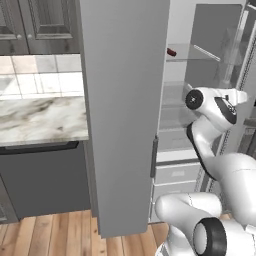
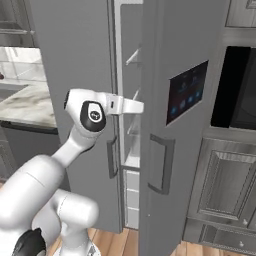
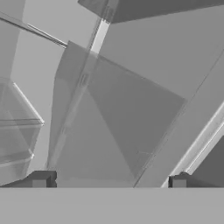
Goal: Move the hot dog bun to the plate on the dining table and place the condiment next to that plate. Then navigate to the fridge and take the sausage and place it on the plate as well.
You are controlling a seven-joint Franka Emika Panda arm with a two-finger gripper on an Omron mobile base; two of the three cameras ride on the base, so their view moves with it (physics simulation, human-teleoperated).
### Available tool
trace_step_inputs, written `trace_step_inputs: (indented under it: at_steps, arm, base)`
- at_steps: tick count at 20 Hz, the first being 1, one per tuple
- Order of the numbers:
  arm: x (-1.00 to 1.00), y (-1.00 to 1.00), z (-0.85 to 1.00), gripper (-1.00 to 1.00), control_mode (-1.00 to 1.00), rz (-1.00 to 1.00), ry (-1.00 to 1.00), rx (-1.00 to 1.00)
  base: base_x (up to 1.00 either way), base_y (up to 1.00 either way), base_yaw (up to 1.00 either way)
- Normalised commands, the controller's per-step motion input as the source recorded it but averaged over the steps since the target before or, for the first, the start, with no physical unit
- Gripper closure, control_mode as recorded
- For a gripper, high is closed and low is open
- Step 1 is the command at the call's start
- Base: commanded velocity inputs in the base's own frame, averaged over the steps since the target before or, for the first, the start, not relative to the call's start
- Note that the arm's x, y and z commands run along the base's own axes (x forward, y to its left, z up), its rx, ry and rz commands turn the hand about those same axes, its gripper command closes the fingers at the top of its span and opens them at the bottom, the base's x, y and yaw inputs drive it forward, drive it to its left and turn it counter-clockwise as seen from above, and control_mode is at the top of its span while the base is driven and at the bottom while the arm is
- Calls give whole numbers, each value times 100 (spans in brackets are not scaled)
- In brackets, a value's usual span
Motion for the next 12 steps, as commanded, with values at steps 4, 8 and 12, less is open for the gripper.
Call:
trace_step_inputs:
  at_steps: [4, 8, 12]
  arm:
    - [-12, -100, -16, -100, -100, -2, 0, 0]
    - [-7, -100, -14, -100, -100, -2, 0, 0]
    - [0, -100, -6, -100, -100, 0, 0, 0]
  base:
    - [0, 0, 0]
    - [0, 0, 0]
    - [0, 0, 0]
